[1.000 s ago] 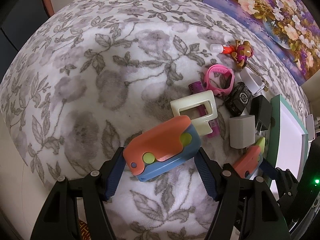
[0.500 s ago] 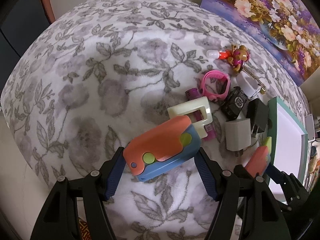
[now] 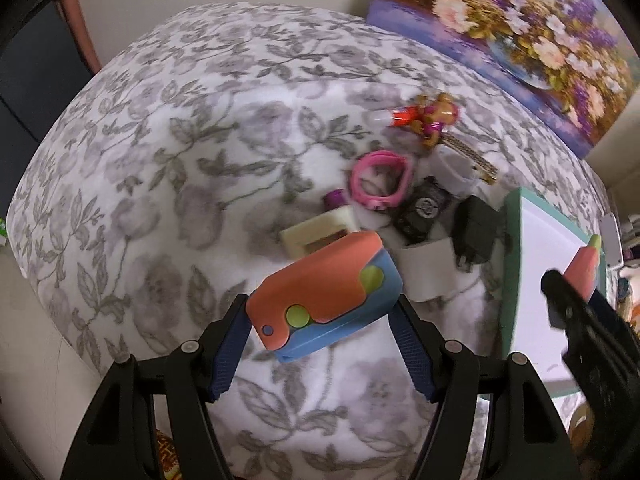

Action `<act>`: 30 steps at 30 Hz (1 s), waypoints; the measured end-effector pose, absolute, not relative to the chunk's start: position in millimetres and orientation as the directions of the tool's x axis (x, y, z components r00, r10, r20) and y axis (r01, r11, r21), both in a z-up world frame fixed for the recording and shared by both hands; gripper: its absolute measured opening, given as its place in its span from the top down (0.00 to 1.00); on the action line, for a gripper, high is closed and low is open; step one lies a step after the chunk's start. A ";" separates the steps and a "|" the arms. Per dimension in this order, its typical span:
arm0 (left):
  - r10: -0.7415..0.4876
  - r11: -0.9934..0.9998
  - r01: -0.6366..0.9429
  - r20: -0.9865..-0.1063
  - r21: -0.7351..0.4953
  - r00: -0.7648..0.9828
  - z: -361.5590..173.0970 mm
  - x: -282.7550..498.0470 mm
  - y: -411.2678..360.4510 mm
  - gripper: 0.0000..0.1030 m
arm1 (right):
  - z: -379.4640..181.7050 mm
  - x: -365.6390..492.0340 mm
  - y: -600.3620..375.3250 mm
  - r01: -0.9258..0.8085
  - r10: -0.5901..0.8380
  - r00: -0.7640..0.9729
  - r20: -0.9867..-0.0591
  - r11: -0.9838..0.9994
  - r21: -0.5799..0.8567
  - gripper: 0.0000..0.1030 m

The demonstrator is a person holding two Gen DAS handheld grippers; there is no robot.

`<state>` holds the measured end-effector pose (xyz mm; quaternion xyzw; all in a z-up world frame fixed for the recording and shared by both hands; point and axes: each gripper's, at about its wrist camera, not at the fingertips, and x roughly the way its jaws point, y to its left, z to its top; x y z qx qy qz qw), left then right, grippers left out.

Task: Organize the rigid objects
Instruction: 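Carry both orange toys over the teal-rimmed tray and open both grippers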

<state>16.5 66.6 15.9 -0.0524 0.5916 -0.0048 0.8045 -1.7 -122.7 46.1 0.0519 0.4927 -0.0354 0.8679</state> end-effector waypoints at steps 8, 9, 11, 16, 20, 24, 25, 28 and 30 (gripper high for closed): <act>-0.072 0.995 0.089 -0.954 -0.048 0.290 35.8 29.2 -0.6 0.31 | 31.7 2.7 -190.6 0.323 -0.122 0.455 -0.882 0.946 0.036 0.29; -0.071 0.993 0.108 -0.955 -0.041 0.289 37.4 30.2 -10.2 0.31 | 28.2 2.9 -202.2 0.357 -0.130 0.442 -0.888 0.933 0.040 0.29; -0.072 0.988 0.152 -0.956 -0.029 0.284 40.3 33.3 -33.7 0.31 | 23.4 0.4 -221.6 0.412 -0.165 0.420 -0.893 0.911 0.025 0.29; -0.089 0.968 0.252 -0.960 -0.021 0.265 38.1 42.2 -94.9 0.31 | 20.4 -9.5 -272.1 0.522 -0.208 0.394 -0.895 0.852 0.032 0.29; -0.102 0.954 0.299 -0.965 -0.026 0.243 27.6 46.0 -132.0 0.31 | 15.2 -13.3 -301.8 0.582 -0.242 0.361 -0.900 0.813 0.015 0.29; -0.114 0.942 0.334 -0.964 -0.029 0.238 14.3 50.7 -160.1 0.31 | 9.2 -19.0 -326.6 0.634 -0.250 0.337 -0.908 0.773 0.022 0.29; -0.119 0.940 0.340 -0.963 -0.030 0.242 13.5 51.2 -164.2 0.31 | 7.2 -20.6 -333.0 0.645 -0.250 0.332 -0.910 0.764 0.025 0.29; -0.147 0.929 0.368 -0.955 -0.043 0.259 8.2 50.9 -175.2 0.31 | 1.8 -24.8 -342.8 0.664 -0.244 0.320 -0.916 0.747 0.033 0.29; -0.158 0.924 0.380 -0.953 -0.051 0.257 3.6 50.1 -180.3 0.31 | -3.4 -26.4 -348.8 0.681 -0.242 0.301 -0.923 0.732 0.030 0.29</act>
